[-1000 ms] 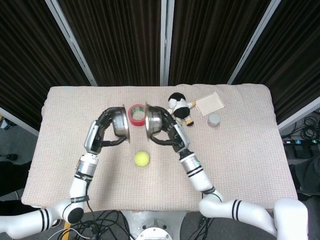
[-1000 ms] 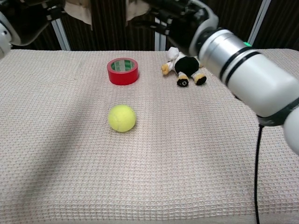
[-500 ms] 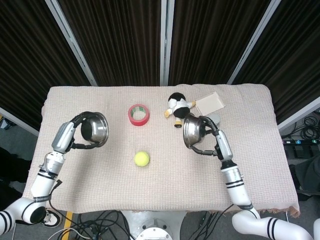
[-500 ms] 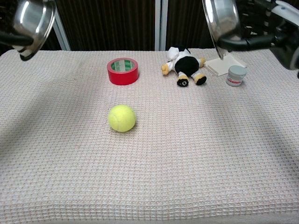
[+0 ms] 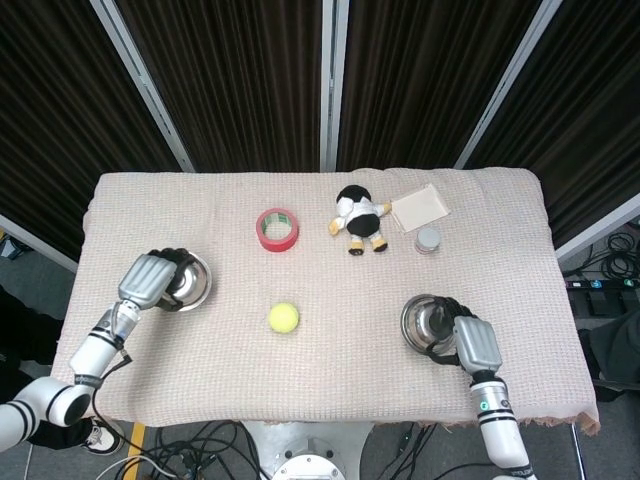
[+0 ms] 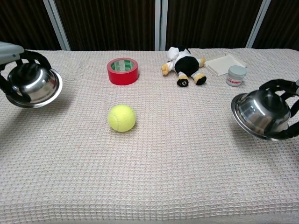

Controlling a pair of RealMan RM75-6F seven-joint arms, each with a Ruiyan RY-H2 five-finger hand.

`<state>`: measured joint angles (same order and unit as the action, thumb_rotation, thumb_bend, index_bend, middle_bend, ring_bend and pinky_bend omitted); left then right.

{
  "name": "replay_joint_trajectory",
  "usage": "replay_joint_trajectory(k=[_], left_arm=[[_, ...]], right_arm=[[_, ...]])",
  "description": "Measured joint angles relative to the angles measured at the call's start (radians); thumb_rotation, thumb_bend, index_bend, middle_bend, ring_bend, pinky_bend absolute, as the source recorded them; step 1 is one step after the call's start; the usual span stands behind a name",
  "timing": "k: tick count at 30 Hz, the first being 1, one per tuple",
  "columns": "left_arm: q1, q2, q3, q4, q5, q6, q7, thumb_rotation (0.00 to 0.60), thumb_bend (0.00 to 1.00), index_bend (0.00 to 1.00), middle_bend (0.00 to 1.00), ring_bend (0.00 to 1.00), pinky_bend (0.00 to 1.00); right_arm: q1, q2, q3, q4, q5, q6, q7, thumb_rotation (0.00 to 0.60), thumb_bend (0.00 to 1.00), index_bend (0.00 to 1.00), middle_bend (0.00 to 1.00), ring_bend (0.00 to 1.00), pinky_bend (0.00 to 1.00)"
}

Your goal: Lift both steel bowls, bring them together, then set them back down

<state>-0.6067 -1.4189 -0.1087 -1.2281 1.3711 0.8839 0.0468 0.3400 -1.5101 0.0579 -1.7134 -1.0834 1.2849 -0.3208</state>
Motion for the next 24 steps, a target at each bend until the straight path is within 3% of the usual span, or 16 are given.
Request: replay_joint_trajectory(k=[2,4,6,8,15,24], left_arm=[[-0.017,-0.023,0.008,0.028,-0.012,-0.038,-0.003,0.6,0.09,0.39,0.47,0.43,0.61],[-0.026,-0.03,0.017,0.034,-0.017,-0.065,-0.013,0.6,0.04,0.19,0.33,0.31,0.54],[-0.033,-0.028,0.025,0.029,-0.017,-0.094,-0.038,0.6,0.01,0.03,0.1,0.11,0.41],[-0.035,-0.027,0.03,0.027,-0.006,-0.096,-0.078,0.6,0.0,0.0,0.0,0.0,0.31],[-0.029,-0.014,0.043,0.031,0.077,0.002,-0.2,0.6,0.0,0.0,0.0,0.0,0.23],[0.023,0.063,0.044,-0.076,0.026,0.065,-0.119,0.6,0.0,0.0,0.0,0.0,0.17]], right_arm=[[0.001,-0.013,0.0,0.003,0.002,-0.011,-0.01,0.6,0.16,0.44,0.38,0.28,0.37],[0.002,-0.022,0.007,0.009,0.001,-0.014,-0.013,0.6,0.14,0.36,0.34,0.23,0.33],[0.005,-0.023,0.011,0.01,0.002,-0.026,-0.011,0.6,0.09,0.17,0.19,0.1,0.19],[0.009,-0.018,0.014,0.008,0.002,-0.045,-0.007,0.6,0.03,0.01,0.02,0.0,0.02],[0.007,-0.009,0.025,0.02,-0.046,-0.041,0.042,0.6,0.0,0.0,0.0,0.0,0.0],[-0.011,0.014,0.02,0.004,-0.095,-0.031,0.077,0.6,0.0,0.0,0.0,0.0,0.0]])
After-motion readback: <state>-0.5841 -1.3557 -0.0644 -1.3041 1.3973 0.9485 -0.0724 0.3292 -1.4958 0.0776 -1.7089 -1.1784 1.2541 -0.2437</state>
